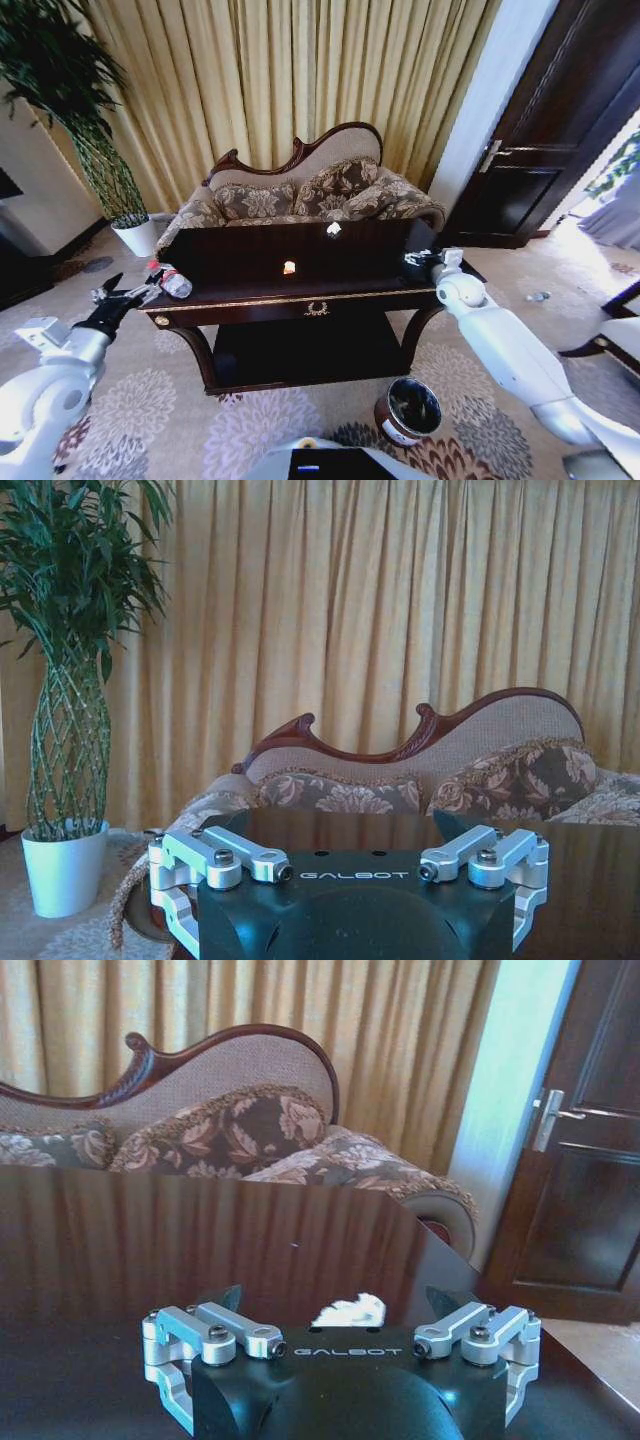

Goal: Move to the front of the table and place the trash on the table into the trash bin.

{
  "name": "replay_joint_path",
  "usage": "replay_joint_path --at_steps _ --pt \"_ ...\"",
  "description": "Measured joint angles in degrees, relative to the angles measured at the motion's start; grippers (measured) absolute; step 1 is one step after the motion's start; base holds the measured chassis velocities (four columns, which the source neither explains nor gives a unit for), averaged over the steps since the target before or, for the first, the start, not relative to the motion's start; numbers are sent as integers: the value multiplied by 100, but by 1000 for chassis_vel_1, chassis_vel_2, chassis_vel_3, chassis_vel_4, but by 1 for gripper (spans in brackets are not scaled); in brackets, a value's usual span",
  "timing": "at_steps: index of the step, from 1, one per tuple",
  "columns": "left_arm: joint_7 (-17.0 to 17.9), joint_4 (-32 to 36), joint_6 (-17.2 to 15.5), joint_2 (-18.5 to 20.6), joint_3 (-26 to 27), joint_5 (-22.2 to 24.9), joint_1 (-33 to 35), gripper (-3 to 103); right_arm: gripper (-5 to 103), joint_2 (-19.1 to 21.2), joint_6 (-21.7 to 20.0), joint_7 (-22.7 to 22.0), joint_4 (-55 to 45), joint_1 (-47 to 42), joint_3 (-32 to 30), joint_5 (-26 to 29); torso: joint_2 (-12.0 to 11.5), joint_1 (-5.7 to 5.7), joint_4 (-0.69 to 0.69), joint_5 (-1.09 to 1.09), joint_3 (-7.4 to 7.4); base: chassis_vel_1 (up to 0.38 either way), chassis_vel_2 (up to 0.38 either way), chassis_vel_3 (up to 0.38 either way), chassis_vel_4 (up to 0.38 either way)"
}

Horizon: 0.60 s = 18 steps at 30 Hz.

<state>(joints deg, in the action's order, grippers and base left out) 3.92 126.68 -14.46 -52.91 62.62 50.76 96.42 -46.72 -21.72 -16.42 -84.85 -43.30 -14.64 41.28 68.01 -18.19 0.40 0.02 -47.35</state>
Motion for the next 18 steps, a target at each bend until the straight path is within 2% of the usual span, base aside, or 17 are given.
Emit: replay_joint_path --at_steps 5,7,8,10,13,15,18 --pt "-10 20 17 -9 29 -2 9 100 102 1 44 23 101 0 -32 -2 0 0 0 1 0 0 0 0 0" --pt "-12 40 23 -14 30 0 10 100 93 -10 79 44 162 4 -32 -11 1 0 0 0 0 0 0 0 0" --pt "-12 40 23 -14 30 0 10 100 93 -10 79 44 162 4 -32 -11 1 0 0 0 0 0 0 0 0" --pt "-13 64 45 -32 36 0 16 100 83 -30 120 40 222 15 -15 -19 0 0 -1 0 0 0 0 0 0" --pt "-17 79 52 -45 66 2 27 100 77 -25 131 41 235 11 -13 -21 0 0 0 0 0 0 0 0 0" --pt "-46 98 61 -63 132 14 54 100 69 -4 150 41 263 -8 -21 -31 0 0 0 0 0 0 0 0 0" --pt "-77 112 69 -73 166 21 64 100 66 25 170 38 276 -41 -42 -49 1 0 0 0 0 0 0 0 0"
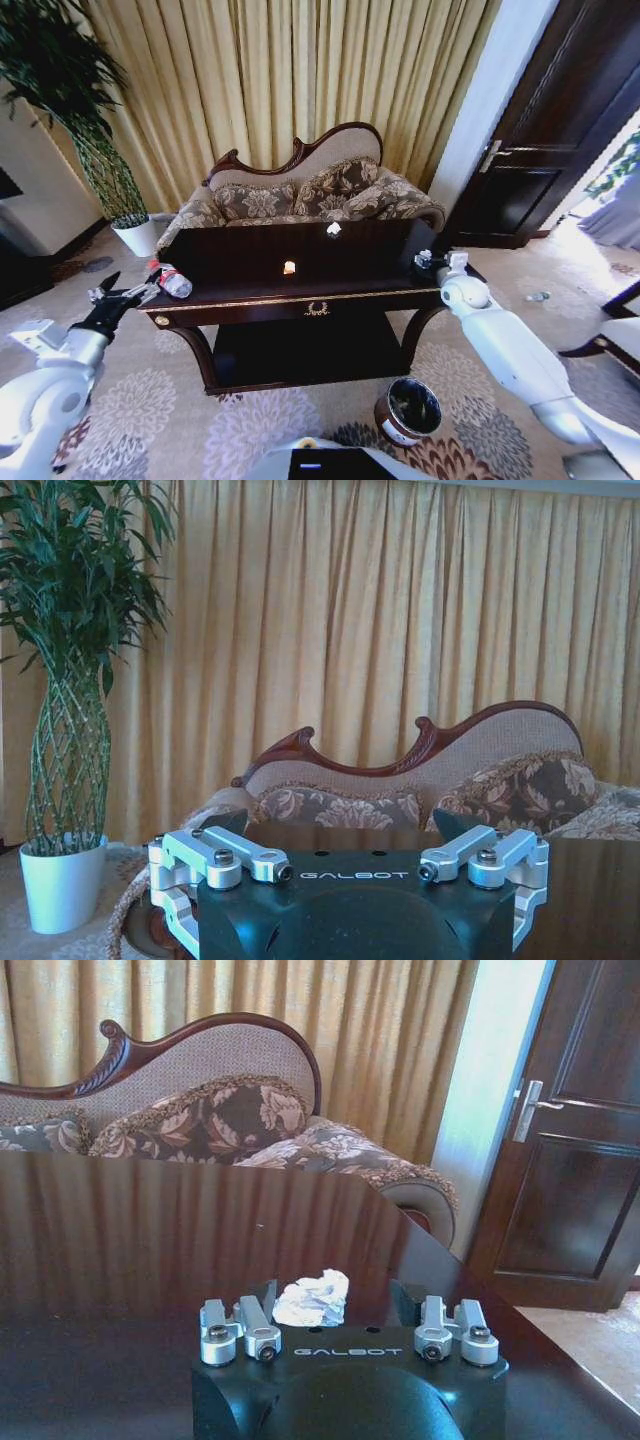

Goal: Move to the front of the table and place the trash on the table into the trash bin.

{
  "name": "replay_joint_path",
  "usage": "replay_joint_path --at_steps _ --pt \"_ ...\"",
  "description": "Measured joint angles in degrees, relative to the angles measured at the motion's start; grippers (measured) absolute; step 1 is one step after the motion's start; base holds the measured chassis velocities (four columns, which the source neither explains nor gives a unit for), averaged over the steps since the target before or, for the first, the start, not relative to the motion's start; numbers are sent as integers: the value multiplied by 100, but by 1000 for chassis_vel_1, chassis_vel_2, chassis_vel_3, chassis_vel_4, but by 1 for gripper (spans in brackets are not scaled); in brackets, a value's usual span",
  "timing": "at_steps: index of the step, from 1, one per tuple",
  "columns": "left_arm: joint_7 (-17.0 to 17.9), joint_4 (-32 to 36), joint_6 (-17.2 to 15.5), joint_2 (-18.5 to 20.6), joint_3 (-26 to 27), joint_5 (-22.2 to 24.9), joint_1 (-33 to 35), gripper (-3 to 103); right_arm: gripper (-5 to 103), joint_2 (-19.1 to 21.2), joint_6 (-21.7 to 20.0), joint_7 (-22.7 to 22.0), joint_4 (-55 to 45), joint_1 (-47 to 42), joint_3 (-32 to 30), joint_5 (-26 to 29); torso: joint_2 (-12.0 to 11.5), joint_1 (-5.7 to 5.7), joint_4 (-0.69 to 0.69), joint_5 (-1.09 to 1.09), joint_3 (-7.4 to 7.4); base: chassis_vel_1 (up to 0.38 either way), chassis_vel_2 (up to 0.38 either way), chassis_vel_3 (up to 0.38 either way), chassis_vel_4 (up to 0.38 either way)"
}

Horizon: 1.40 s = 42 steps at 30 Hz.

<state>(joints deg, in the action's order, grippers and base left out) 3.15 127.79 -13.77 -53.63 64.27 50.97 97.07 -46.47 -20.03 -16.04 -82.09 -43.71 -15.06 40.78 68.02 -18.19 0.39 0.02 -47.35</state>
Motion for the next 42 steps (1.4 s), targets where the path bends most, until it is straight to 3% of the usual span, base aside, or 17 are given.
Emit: replay_joint_path --at_steps 7,12,20,22,25,26,27,28,36,42 --pt "-7 38 4 -38 5 3 -13 100 68 31 34 -11 2 -90 -12 -36 0 0 0 0 0 0 0 0 0" --pt "-7 69 9 -64 28 5 -8 100 63 38 66 0 39 -89 -15 -49 0 0 0 0 0 0 0 0 0" --pt "-9 77 9 -57 43 14 -26 100 41 13 88 -8 55 -4 43 -51 0 0 0 0 0 0 0 0 0" --pt "-13 77 9 -76 18 7 -35 100 30 12 88 -16 55 0 64 -62 0 0 0 0 0 0 0 0 0" --pt "-16 77 9 -88 10 3 -35 100 25 15 88 -16 55 -3 66 -71 0 0 0 0 0 0 0 0 0" --pt "-21 73 10 -95 8 -2 -35 100 14 18 90 -17 55 -12 66 -82 0 0 0 0 0 0 0 0 0" --pt "-26 71 11 -95 8 -2 -36 100 14 19 93 -19 54 -16 66 -84 0 0 0 0 0 0 0 0 0" --pt "-31 66 13 -94 8 -3 -40 100 4 19 100 -26 48 -19 66 -85 0 0 0 0 0 0 0 0 0" --pt "-36 56 21 -66 -14 2 -80 100 0 48 222 -182 -353 -187 -60 -24 -1 0 0 1 0 0 0 0 0" --pt "-18 38 23 -27 -80 6 -136 100 0 364 333 -209 -1495 -726 -607 497 0 0 0 -2 0 0 0 0 0"
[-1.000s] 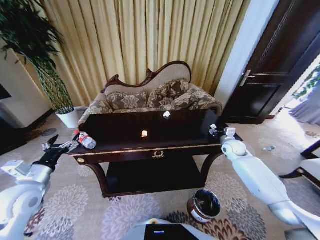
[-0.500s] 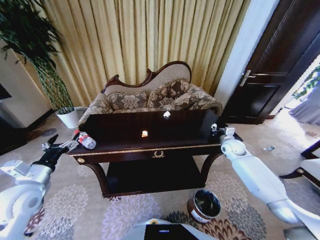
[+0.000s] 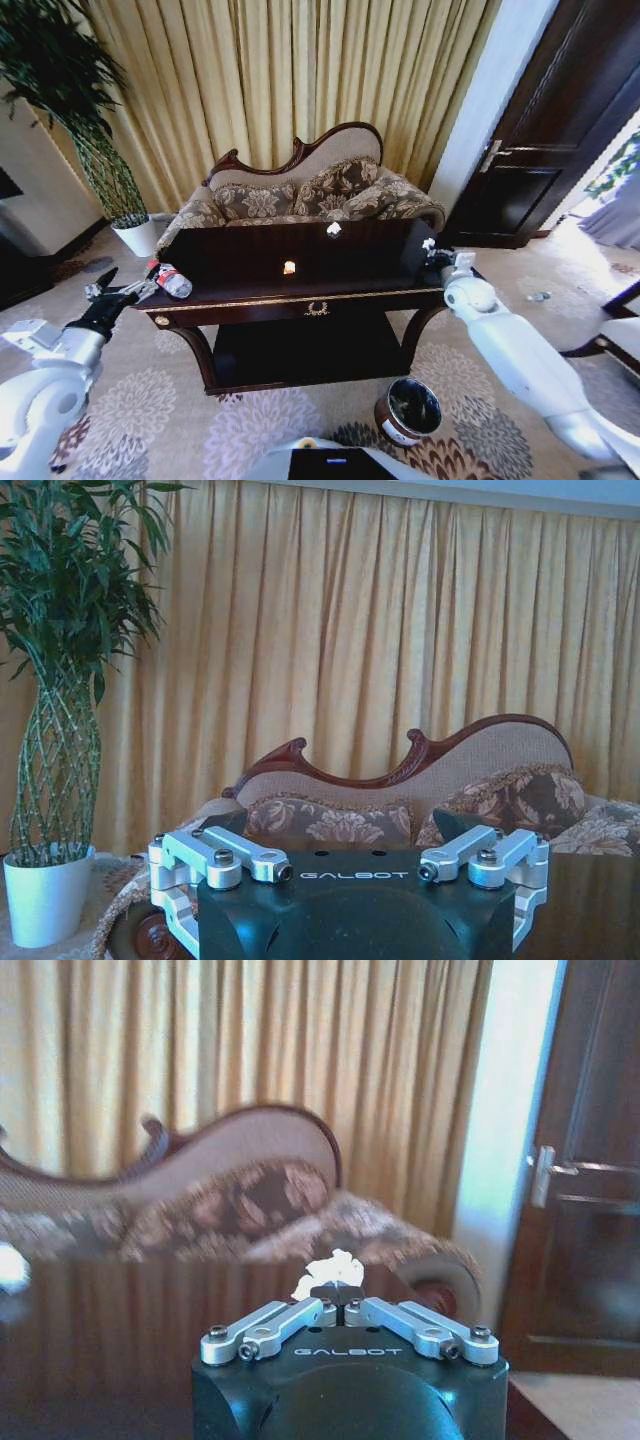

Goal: Move to the front of the table and place the trash on the table into the trash bin.

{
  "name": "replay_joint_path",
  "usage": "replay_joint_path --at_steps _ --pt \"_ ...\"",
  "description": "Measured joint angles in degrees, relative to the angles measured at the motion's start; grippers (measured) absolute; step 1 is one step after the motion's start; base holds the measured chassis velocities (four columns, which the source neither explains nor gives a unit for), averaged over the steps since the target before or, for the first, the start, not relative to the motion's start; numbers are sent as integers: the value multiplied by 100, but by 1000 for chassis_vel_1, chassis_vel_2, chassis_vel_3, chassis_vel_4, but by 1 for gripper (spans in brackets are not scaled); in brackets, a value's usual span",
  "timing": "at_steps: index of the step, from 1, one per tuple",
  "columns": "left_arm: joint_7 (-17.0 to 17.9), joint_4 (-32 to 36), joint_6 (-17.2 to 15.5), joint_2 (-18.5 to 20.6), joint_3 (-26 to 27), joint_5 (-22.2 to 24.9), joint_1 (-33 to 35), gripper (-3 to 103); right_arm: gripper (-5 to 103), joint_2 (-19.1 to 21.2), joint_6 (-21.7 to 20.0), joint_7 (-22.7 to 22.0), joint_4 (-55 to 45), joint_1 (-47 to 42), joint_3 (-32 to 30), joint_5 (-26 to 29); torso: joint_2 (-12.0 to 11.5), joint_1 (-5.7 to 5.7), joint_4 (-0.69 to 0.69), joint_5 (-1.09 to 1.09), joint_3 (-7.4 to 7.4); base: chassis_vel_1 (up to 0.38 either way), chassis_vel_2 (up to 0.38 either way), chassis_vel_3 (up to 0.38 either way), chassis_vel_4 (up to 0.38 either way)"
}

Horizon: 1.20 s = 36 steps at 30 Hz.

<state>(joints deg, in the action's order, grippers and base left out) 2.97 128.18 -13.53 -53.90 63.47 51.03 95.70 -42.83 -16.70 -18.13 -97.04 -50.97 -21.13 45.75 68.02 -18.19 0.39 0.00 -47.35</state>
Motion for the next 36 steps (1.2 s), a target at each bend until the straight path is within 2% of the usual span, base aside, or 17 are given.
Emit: replay_joint_path --at_steps 5,8,16,27,36 --pt "21 -23 -1 107 -59 46 -135 100 0 144 74 -48 -637 -520 -413 188 0 0 1 1 0 0 0 0 0" --pt "72 -16 -15 189 -188 90 -280 100 0 235 111 -10 -1171 -1132 -885 229 0 0 1 1 0 0 0 0 0" --pt "155 114 -42 206 -485 70 -387 100 0 284 104 90 -1461 -1679 -1367 325 0 0 0 2 0 0 0 0 0" --pt "155 142 -50 259 -299 101 -307 100 0 253 125 104 -1516 -1598 -1217 288 -1 -2 0 1 -1 37 -37 -40 35" --pt "155 146 -50 226 -394 56 -322 100 0 235 214 187 -1401 -1578 -1179 197 0 1 2 1 0 168 -151 -173 161"
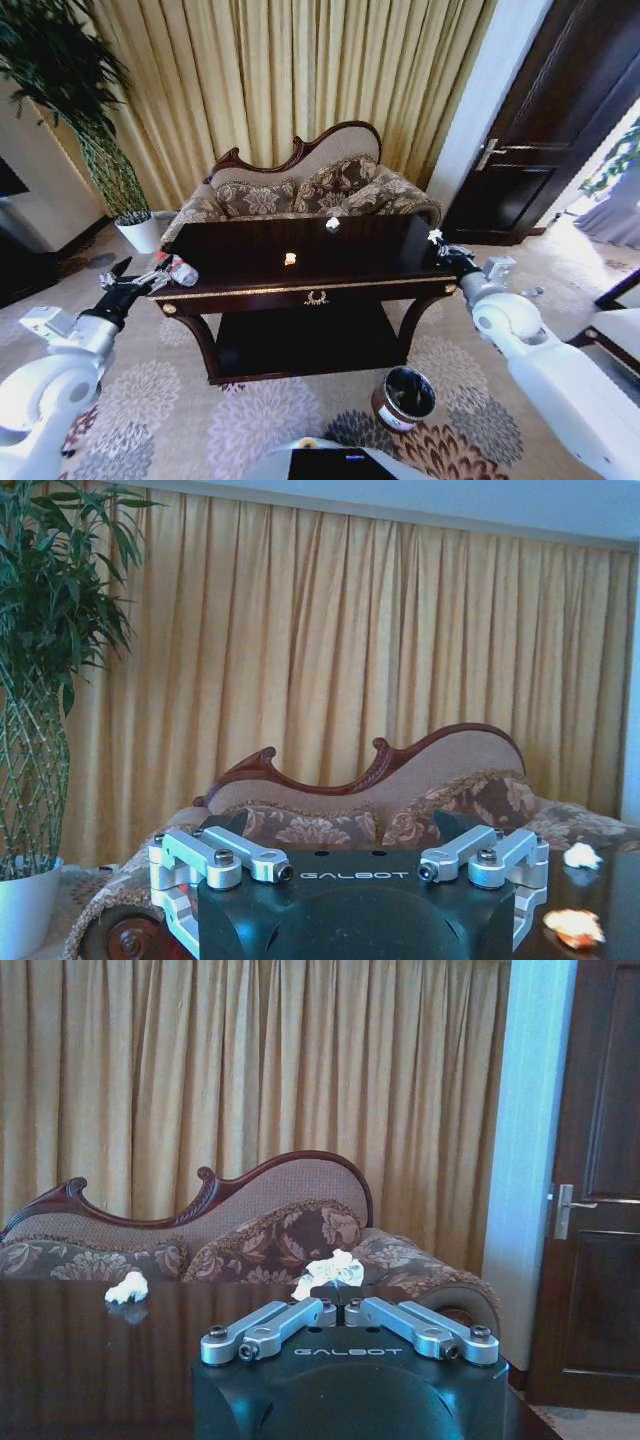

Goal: Move to the front of the table and place the trash on the table into the trash bin.

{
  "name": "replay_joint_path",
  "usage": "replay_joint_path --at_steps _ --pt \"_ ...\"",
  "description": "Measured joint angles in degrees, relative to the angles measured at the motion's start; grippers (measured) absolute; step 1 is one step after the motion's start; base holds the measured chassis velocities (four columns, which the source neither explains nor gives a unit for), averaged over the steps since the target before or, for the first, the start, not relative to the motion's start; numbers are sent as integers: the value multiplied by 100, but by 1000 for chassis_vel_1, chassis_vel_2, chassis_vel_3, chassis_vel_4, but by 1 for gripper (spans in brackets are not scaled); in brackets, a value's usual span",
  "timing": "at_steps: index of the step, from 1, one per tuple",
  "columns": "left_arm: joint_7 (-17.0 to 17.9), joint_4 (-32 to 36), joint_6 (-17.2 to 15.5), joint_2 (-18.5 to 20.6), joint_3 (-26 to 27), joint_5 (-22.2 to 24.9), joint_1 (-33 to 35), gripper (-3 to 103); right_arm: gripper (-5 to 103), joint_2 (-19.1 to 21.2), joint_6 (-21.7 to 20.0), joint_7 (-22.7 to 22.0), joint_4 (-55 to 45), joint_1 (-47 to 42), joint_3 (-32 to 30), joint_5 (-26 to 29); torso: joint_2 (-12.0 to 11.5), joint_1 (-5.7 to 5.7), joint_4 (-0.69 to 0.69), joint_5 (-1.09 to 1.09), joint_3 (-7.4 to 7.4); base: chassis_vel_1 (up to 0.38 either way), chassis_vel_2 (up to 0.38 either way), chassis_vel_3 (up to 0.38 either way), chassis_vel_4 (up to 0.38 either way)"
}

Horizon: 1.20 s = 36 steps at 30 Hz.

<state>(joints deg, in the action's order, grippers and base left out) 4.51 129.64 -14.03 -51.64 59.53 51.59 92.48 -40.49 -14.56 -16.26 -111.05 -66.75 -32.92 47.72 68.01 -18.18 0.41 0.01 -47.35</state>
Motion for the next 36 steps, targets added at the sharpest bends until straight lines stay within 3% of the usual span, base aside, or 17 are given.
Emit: replay_joint_path --at_steps 20,30,36 --pt "33 87 15 -117 -20 -71 44 100 0 -91 104 106 74 -115 112 -136 0 -2 -2 0 -1 140 -137 -135 145" --pt "21 169 28 -237 17 -105 133 100 0 -379 242 359 346 -802 11 -628 1 0 -1 1 0 47 -52 -46 42" --pt "16 243 39 -277 79 -111 226 100 0 -680 318 357 1175 -901 278 -1022 -2 -3 -3 1 -2 0 0 0 0"
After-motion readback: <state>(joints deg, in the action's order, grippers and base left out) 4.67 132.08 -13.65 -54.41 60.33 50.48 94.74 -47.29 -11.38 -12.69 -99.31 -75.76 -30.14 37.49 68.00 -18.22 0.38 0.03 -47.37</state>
